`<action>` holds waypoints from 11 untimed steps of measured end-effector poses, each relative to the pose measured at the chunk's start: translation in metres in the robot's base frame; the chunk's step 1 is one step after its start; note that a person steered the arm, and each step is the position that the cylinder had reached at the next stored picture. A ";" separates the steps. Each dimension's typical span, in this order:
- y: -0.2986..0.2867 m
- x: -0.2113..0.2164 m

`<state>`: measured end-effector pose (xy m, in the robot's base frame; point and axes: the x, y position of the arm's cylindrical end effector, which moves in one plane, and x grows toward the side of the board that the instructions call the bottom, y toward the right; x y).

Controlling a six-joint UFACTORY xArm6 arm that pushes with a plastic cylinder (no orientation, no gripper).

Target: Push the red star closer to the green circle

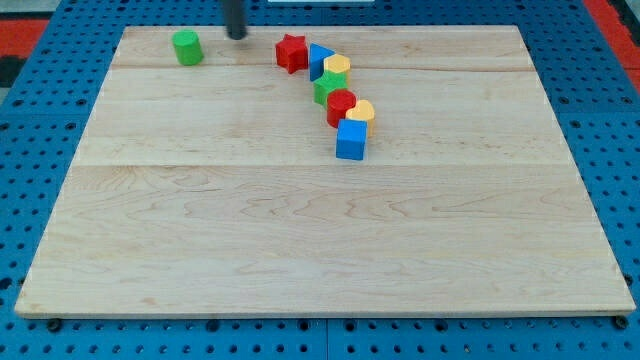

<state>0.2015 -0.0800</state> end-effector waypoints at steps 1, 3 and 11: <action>0.099 0.000; 0.102 0.035; -0.076 0.120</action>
